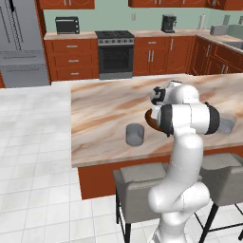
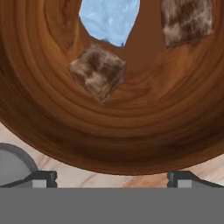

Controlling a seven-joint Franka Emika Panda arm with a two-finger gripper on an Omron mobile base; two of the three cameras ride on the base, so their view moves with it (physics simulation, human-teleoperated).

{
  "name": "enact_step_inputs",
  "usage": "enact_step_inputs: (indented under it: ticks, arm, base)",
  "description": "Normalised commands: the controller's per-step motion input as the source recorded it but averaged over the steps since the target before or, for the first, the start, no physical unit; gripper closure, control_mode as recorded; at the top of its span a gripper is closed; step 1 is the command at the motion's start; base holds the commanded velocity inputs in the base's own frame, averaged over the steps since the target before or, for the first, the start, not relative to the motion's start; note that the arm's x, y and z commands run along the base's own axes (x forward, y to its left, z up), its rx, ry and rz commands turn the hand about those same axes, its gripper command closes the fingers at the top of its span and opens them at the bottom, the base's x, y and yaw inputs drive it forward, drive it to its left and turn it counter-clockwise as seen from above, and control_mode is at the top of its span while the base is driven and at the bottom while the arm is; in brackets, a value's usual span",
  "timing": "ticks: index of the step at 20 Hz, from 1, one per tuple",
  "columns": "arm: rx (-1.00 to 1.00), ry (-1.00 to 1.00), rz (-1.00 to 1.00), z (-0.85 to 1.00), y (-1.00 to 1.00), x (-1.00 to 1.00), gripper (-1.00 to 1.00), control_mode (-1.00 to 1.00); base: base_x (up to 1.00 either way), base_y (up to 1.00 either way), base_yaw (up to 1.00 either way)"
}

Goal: There are four ice cubes in the ice bowl. Place two ice cubes in each glass of water.

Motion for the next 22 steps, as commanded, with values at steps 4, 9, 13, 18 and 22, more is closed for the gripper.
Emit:
enact_step_inputs:
  ticks: [4, 9, 13, 18, 22]
  arm:
    - [0.0, 0.07, -0.02, -0.24, 0.0, 0.39, -1.0, -1.0]
    - [0.0, 0.06, -0.01, -0.25, 0.0, 0.39, -1.0, -1.0]
    - [0.0, 0.04, -0.01, -0.19, -0.08, 0.26, -1.0, -1.0]
    - [0.0, 0.04, -0.05, -0.2, -0.23, 0.12, -1.0, -1.0]
    - [0.0, 0.02, -0.1, -0.15, -0.25, 0.06, -1.0, -1.0]
  base:
    - [0.0, 0.0, 0.0]
    - [0.0, 0.0, 0.0]
    - [0.0, 0.0, 0.0]
    - [0.0, 0.0, 0.0]
    - [0.0, 0.0, 0.0]
